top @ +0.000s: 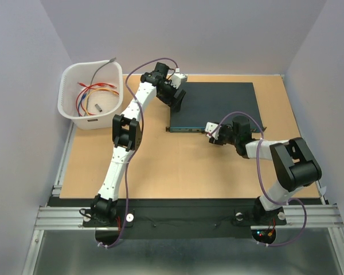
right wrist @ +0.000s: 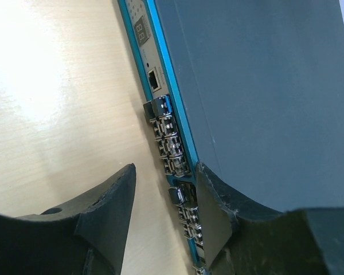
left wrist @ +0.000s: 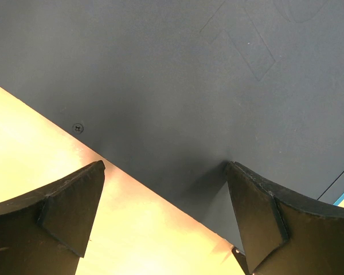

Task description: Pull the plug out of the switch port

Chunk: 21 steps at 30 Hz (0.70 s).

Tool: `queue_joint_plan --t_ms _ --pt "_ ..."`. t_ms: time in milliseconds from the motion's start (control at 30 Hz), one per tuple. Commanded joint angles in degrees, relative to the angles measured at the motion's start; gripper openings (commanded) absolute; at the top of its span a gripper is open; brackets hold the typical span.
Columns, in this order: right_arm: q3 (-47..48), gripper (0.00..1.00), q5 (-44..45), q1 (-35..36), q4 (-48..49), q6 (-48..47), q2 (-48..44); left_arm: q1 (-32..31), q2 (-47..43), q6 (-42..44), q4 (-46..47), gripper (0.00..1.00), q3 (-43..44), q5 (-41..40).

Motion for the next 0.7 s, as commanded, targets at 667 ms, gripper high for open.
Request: queue_joint_plan --t_ms 667 --pt "1.5 0.48 2.3 -0.5 -10.3 -4.8 -3.3 0.4 1.0 1.2 -2.4 0.98 2.9 -1.4"
